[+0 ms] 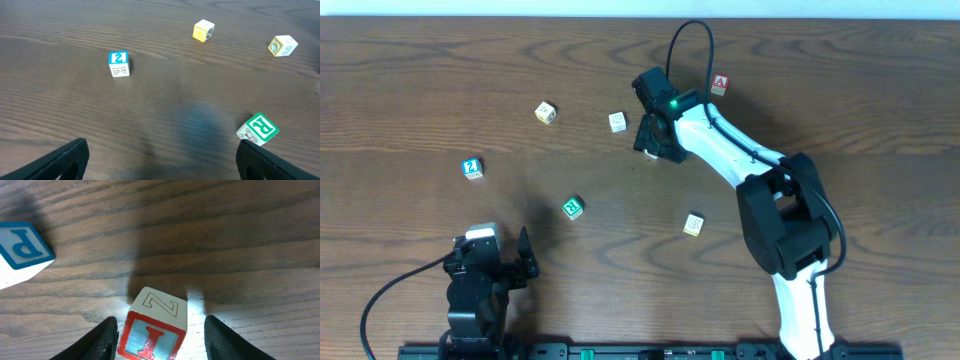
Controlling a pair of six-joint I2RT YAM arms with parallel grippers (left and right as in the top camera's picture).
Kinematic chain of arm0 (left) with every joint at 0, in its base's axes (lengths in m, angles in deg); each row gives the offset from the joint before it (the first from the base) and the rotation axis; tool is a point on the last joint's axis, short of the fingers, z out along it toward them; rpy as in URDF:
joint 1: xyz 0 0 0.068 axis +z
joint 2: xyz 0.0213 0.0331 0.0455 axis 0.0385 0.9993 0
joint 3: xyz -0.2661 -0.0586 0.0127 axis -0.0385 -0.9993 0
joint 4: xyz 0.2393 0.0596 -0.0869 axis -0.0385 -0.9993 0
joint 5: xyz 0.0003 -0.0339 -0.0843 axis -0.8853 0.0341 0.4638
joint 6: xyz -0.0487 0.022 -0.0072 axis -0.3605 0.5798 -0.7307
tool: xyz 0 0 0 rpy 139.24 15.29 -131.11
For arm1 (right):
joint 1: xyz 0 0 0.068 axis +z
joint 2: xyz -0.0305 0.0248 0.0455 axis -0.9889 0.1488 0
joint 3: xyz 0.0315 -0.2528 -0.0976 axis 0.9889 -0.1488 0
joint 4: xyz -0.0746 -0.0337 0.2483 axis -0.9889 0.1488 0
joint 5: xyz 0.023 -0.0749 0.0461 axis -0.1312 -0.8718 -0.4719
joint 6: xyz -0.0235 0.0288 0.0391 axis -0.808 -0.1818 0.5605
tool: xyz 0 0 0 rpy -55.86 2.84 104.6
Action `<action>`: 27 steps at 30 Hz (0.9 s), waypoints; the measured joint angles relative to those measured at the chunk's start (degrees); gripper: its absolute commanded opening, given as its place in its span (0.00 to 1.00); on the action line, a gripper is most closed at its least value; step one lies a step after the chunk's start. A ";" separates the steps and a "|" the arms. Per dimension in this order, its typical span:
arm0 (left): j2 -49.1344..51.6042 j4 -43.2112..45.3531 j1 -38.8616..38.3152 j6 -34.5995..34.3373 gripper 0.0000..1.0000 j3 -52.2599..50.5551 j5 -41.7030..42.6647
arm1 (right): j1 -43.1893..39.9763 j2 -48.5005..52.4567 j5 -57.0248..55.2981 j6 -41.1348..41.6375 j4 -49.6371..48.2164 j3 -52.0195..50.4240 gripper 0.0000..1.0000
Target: Spell out Ai2
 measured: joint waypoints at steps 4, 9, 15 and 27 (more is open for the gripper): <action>0.00 0.00 0.00 0.00 0.95 0.00 0.00 | 0.00 0.00 0.37 0.09 -0.07 0.00 0.36; 0.00 0.00 0.00 0.00 0.95 0.00 0.00 | 0.00 0.00 0.59 -0.11 -0.09 0.00 0.32; 0.00 0.00 0.00 0.00 0.95 0.00 0.00 | 0.04 0.00 0.66 -4.70 0.17 0.00 0.31; 0.00 0.00 0.00 0.00 0.95 0.00 0.00 | 1.44 0.00 0.76 -12.02 2.01 0.24 0.34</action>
